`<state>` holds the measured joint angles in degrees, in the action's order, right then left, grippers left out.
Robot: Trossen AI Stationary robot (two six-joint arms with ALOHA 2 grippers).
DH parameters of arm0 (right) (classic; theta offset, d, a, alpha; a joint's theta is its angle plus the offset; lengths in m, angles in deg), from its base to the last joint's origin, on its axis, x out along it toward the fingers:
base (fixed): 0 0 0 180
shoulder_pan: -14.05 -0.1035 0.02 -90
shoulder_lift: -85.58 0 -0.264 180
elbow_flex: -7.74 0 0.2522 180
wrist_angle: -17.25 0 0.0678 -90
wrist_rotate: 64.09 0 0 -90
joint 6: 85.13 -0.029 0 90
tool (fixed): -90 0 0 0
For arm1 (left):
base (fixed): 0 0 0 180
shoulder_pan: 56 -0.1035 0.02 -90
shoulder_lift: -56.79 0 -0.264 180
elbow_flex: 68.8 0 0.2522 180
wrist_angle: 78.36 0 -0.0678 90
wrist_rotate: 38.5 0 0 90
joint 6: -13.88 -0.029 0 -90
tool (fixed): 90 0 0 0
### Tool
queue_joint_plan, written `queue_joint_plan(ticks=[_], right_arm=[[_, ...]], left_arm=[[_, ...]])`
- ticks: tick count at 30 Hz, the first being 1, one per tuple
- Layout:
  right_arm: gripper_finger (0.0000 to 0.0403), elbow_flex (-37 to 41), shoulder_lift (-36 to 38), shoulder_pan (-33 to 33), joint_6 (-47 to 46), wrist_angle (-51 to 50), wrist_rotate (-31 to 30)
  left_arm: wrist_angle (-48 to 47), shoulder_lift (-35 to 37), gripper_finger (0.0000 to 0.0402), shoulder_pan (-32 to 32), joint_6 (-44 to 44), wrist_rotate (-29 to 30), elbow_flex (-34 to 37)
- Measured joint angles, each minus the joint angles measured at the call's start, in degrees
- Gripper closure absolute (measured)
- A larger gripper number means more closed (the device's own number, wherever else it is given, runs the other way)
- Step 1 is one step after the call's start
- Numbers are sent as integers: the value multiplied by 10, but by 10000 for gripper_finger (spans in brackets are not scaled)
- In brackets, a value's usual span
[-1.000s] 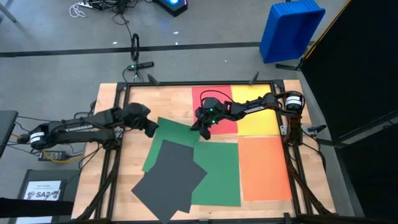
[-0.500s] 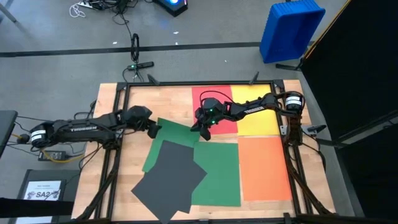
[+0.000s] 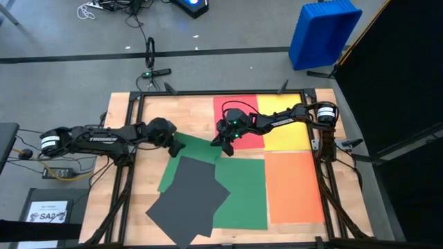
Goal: Organize paper
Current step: Stack the green colored paper on top of the green colored papers
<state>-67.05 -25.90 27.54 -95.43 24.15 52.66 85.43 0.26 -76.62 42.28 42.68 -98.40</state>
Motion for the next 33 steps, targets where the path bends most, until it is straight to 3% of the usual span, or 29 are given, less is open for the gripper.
queue_joint_plan(ticks=[5, 12, 23, 29, 33], right_arm=[[403, 0, 0, 2, -2, -1, -9], [403, 0, 0, 9, -5, 1, -19], [387, 0, 19, 37, -21, 10, 14], [320, 0, 76, 52, -3, -30, 12], [267, 0, 112, 61, 13, -83, -20]], left_arm=[[-10, -2, 240, 0, -12, -29, 1], [-15, -1, 389, 0, -14, -38, 1], [-14, 0, 402, 0, -23, 11, 0], [2, -1, 401, 0, -26, 22, 0], [20, 0, 401, 0, -27, 33, 0]])
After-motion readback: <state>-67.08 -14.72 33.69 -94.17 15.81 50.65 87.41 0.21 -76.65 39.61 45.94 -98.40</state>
